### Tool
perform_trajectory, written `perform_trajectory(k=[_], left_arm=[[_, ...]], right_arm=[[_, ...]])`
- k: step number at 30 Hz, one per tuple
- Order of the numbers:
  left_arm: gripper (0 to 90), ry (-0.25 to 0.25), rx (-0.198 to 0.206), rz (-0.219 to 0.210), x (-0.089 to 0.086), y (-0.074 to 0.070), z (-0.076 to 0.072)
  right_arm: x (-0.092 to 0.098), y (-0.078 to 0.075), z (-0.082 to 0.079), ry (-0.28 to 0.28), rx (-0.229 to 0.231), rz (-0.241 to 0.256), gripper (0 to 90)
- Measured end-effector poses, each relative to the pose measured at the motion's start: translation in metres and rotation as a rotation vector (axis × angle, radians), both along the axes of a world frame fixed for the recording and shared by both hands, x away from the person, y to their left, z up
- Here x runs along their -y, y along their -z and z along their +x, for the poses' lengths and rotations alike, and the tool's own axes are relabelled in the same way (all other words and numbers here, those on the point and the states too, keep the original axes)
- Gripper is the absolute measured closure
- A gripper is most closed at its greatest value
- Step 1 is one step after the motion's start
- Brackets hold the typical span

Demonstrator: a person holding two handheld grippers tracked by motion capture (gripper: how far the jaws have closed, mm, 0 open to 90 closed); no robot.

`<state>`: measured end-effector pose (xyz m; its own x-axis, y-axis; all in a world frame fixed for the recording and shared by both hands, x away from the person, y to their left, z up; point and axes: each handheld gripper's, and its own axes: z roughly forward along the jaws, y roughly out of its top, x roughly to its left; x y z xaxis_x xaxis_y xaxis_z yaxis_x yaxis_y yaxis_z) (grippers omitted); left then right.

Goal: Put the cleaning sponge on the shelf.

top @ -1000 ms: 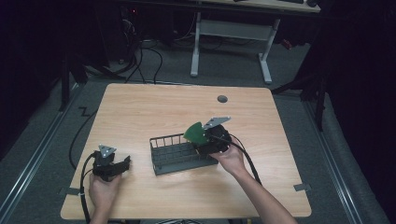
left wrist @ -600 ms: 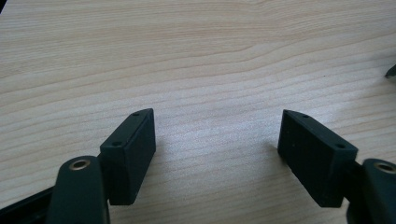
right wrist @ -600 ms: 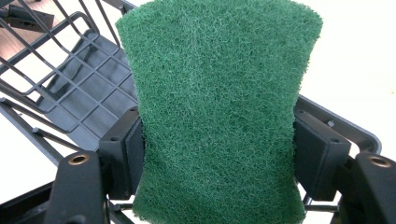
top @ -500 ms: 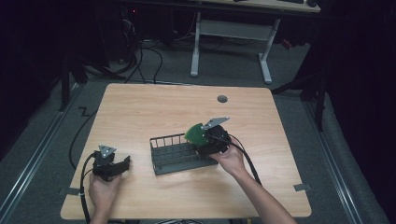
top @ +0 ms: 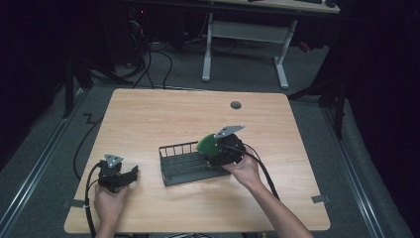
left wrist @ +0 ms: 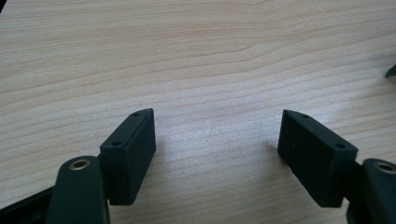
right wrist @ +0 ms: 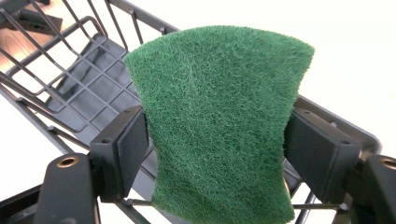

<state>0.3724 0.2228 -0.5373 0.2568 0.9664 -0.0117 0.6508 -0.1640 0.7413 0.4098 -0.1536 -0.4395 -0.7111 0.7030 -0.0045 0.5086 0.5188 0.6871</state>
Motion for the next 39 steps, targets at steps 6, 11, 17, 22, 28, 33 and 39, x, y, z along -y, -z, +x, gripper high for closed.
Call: perform_trajectory(k=[6,11,17,22,28,33,39], left_arm=[[28.2,0.001,-0.001,0.0,0.0,0.0,0.0],[28.2,0.001,-0.001,0.0,0.0,0.0,0.0],[28.1,0.001,-0.001,0.0,0.0,0.0,0.0],[28.2,0.0,0.0,0.0,0.0,0.0,0.0],[28.2,0.0,0.0,0.0,0.0,0.0,0.0],[28.2,-0.001,0.0,-0.001,0.0,0.0,0.0],[28.2,-0.001,0.001,0.0,0.0,0.0,0.0]], right_arm=[[0.012,-0.006,-0.006,0.02,0.027,0.045,25.7],[0.024,-0.013,-0.012,0.044,0.055,0.072,27.6],[0.043,-0.023,-0.018,0.079,0.084,0.112,29.8],[0.059,-0.025,-0.023,0.11,0.093,0.142,30.6],[0.083,-0.018,-0.031,0.164,0.101,0.168,32.5],[0.107,-0.014,-0.04,0.223,0.112,0.204,33.4],[0.133,-0.002,-0.05,0.294,0.11,0.22,35.0]])
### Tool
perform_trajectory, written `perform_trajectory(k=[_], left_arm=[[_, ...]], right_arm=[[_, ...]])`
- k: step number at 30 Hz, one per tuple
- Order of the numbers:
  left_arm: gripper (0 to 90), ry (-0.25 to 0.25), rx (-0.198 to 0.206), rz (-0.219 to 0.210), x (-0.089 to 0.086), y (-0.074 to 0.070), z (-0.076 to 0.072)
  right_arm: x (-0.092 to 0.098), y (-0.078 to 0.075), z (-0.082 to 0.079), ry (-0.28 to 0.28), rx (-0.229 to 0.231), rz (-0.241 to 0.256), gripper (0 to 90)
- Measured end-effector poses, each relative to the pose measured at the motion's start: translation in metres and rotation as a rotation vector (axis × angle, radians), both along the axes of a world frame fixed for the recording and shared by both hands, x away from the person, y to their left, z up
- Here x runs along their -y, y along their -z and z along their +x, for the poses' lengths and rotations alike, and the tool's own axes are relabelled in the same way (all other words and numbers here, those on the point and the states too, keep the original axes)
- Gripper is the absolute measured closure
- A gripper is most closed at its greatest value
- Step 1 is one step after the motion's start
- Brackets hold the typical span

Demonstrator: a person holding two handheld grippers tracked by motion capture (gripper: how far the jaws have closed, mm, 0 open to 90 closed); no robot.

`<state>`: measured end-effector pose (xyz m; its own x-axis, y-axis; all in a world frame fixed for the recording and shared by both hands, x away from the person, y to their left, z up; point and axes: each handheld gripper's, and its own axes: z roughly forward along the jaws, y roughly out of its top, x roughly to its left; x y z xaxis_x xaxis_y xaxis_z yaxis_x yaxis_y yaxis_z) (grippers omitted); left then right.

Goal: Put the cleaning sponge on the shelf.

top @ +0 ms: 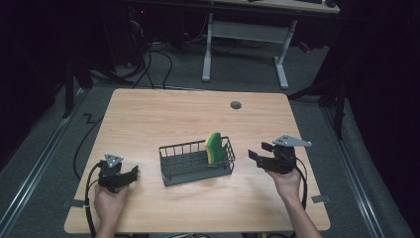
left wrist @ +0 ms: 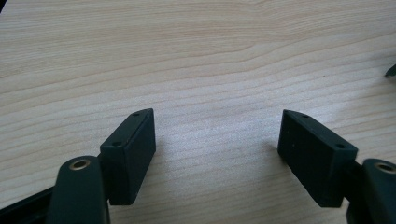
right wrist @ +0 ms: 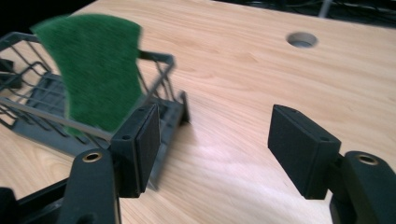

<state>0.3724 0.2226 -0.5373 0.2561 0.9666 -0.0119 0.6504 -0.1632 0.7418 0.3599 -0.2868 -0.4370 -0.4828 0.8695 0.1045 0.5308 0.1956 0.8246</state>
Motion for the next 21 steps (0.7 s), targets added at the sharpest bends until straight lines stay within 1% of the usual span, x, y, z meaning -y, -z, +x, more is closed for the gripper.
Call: perform_trajectory(k=[8,10,11,14,15,18,21], left_arm=[[28.2,0.001,-0.002,0.0,0.0,0.0,0.0],[28.2,0.0,-0.001,0.001,0.0,0.0,0.0],[28.2,0.001,-0.001,0.0,0.0,0.0,0.0],[28.2,0.0,-0.001,0.001,0.0,0.0,0.0],[28.2,0.0,-0.001,0.001,0.0,0.0,0.0],[28.2,0.0,-0.001,0.001,0.0,0.0,0.0],[28.2,0.001,0.0,0.0,0.0,0.0,0.0]], right_arm=[[0.032,0.02,-0.013,0.091,-0.013,0.029,36.4],[0.037,0.024,-0.016,0.109,-0.014,0.028,36.7],[0.04,0.026,-0.017,0.117,-0.016,0.036,36.8],[0.047,0.033,-0.02,0.139,-0.018,0.029,37.1],[0.049,0.036,-0.022,0.149,-0.025,0.035,37.1],[0.054,0.044,-0.023,0.167,-0.029,0.016,37.2],[0.058,0.053,-0.025,0.187,-0.04,0.011,37.3]])
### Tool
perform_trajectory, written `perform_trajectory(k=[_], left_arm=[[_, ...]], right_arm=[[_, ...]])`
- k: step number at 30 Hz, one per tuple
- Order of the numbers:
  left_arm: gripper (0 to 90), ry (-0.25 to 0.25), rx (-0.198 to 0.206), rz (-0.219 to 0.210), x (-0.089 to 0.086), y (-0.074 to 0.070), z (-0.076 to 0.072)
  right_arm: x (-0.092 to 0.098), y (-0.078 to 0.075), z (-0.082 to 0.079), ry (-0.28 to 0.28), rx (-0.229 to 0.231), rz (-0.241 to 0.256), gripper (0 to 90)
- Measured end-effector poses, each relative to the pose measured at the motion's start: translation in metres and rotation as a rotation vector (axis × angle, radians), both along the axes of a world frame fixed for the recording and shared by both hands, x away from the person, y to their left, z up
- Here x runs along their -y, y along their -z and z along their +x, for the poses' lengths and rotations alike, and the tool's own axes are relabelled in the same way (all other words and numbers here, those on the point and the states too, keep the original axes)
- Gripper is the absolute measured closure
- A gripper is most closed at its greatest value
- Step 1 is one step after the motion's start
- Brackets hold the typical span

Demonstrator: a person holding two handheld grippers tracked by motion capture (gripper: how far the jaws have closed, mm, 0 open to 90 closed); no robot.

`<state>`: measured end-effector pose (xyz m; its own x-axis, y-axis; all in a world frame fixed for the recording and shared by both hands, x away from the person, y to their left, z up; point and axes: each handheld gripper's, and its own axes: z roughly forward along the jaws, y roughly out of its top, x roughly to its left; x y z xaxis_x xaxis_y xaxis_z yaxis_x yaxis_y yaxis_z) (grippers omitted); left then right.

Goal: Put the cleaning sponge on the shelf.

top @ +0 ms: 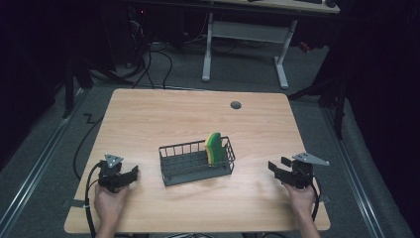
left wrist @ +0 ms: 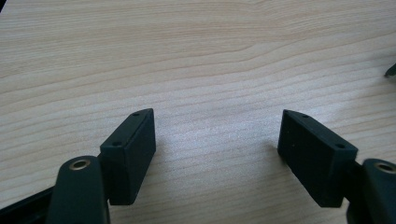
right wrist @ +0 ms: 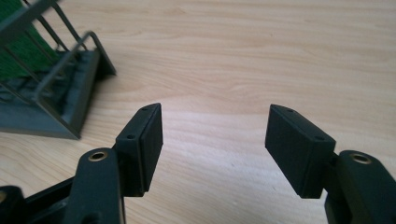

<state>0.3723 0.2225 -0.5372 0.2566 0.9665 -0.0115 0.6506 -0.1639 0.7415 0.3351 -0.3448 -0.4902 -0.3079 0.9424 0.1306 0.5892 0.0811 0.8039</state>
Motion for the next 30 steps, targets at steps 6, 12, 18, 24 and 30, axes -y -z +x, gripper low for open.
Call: perform_trajectory(k=[6,12,18,24,30], left_arm=[[28.2,0.0,0.0,0.0,0.0,0.0,0.0],[28.2,0.0,0.0,0.0,0.0,0.0,0.0],[28.2,0.0,0.0,0.0,0.0,0.0,0.0],[28.2,0.0,0.0,0.0,0.0,0.0,0.0],[28.2,0.0,0.0,0.0,0.0,0.0,0.0]], right_arm=[[0.006,0.017,-0.001,0.033,-0.026,-0.014,37.3],[0.009,0.027,-0.003,0.055,-0.039,-0.038,37.2],[0.009,0.036,-0.002,0.059,-0.048,-0.066,36.7],[0.007,0.038,-0.003,0.063,-0.055,-0.09,35.7],[0.001,0.04,0.0,0.059,-0.092,-0.165,32.3]])
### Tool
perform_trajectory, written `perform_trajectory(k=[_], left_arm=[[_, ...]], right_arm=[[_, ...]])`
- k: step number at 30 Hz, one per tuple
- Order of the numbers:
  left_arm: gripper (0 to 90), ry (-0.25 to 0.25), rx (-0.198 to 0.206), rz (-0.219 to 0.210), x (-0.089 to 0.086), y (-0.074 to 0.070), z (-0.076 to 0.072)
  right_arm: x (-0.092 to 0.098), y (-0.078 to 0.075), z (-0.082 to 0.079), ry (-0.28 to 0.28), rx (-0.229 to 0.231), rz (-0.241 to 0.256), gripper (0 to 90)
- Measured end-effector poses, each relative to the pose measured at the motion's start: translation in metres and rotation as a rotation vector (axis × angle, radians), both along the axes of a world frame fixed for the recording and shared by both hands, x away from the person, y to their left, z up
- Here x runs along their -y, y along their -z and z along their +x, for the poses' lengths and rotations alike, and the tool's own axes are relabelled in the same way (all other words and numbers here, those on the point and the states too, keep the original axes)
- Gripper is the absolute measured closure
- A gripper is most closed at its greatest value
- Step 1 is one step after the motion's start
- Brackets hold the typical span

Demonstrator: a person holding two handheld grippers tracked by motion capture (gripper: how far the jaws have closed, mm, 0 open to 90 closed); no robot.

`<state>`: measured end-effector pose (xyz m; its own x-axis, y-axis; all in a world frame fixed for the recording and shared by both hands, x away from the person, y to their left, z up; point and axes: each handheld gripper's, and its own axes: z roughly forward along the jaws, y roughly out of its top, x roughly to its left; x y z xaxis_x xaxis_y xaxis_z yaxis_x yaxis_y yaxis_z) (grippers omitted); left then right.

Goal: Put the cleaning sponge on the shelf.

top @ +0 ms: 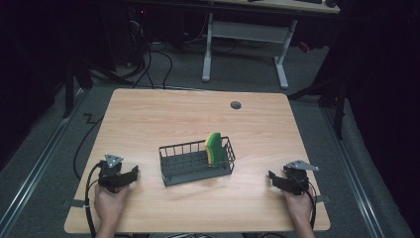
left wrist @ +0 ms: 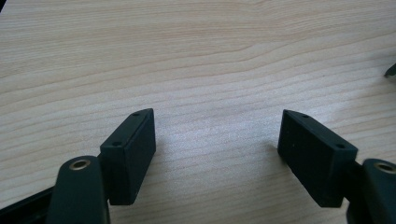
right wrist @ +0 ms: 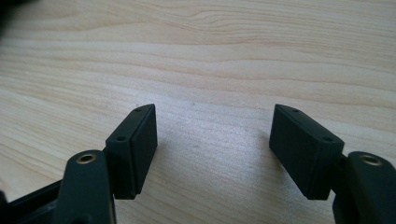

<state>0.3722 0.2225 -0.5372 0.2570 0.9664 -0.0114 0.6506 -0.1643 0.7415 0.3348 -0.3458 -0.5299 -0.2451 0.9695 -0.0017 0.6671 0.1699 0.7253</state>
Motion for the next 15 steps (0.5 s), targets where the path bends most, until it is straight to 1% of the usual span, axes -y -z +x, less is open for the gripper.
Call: perform_trajectory(k=[1,15], left_arm=[[28.2,0.0,0.0,0.0,-0.0001,0.0,0.0],[27.9,0.002,-0.001,0.0,0.0004,-0.0001,-0.0006]], right_arm=[[-0.0015,0.0003,0.0002,-0.005,0.004,-0.018,32.0],[-0.002,0.0003,0.0003,0.003,0.001,-0.016,30.8]])
